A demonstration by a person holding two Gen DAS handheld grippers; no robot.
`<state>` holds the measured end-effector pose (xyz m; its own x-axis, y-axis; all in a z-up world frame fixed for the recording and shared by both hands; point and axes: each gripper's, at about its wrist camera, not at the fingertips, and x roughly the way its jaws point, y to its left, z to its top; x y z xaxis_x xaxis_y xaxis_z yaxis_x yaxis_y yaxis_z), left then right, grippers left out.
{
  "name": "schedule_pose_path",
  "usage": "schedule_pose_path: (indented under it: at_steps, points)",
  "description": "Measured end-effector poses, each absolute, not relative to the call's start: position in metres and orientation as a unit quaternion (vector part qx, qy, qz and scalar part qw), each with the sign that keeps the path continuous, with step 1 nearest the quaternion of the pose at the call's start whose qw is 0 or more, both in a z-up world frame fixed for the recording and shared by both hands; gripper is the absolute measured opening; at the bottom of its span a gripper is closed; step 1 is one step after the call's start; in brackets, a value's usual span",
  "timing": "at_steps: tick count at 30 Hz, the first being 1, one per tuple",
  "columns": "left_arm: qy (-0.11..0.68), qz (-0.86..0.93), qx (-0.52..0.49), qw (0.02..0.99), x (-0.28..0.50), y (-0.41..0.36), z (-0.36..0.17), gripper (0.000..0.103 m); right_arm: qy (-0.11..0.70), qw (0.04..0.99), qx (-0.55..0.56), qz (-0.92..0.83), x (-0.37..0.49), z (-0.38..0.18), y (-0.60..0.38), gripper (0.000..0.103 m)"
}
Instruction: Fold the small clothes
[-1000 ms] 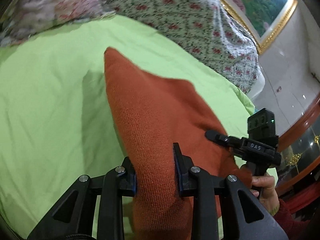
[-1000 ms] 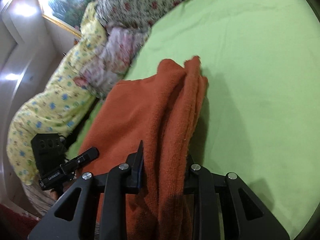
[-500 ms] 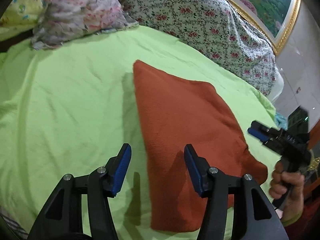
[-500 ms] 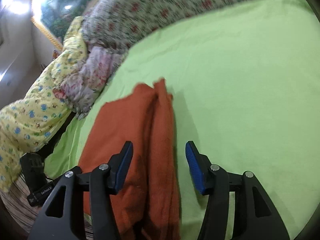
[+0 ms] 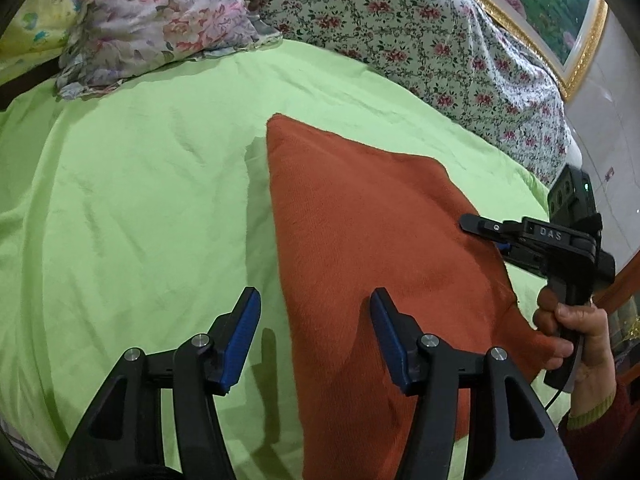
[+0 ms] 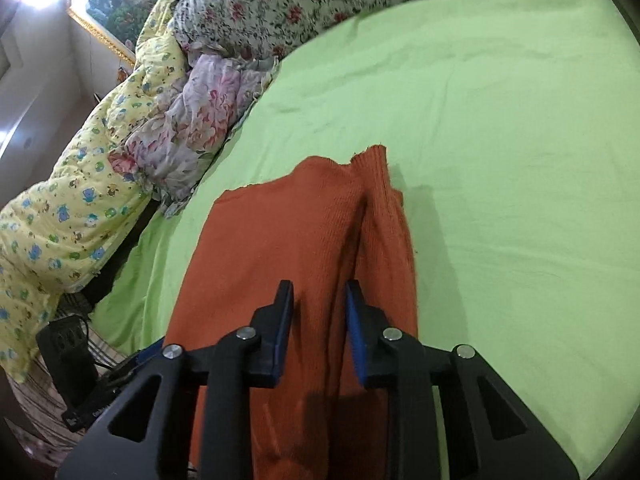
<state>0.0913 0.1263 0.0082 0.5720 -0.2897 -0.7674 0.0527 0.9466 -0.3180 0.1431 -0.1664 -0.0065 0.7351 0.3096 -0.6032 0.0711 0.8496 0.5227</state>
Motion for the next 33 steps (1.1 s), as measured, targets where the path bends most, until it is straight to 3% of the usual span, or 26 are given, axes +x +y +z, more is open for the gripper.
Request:
schedule_pose_path:
  at_steps: [2,9,16,25,27,28,33]
  points:
    - [0.456,-0.093,-0.125,0.876,0.096,0.121,0.01,0.057,0.364,0.892,0.26,0.069,0.151,-0.005,-0.168,0.011]
    - [0.453,-0.094,-0.084,0.882,0.105,0.1,0.016,0.059,0.286,0.932,0.213,0.066,0.133,0.054,-0.169,0.009]
    - [0.467,-0.093,-0.078,0.876,0.109,0.098,0.0,0.061,0.37,0.9,0.232,0.019,0.159,-0.015,-0.187,0.009]
    - [0.444,-0.113,-0.059,0.887,0.066,0.108,0.028,0.06,0.334,0.906,0.261,0.009,0.109,0.006,-0.192,0.022]
    - [0.439,-0.122,-0.048,0.889,0.046,0.11,0.034,0.06,0.327,0.909,0.26,0.011,0.087,0.008,-0.188,0.038]
    - [0.437,-0.126,-0.042,0.89,0.037,0.11,0.035,0.06,0.324,0.91,0.259,0.01,0.074,0.008,-0.186,0.041]
    - [0.433,-0.149,-0.018,0.889,-0.01,0.108,0.031,0.061,0.316,0.905,0.284,0.019,0.033,-0.005,-0.176,0.042]
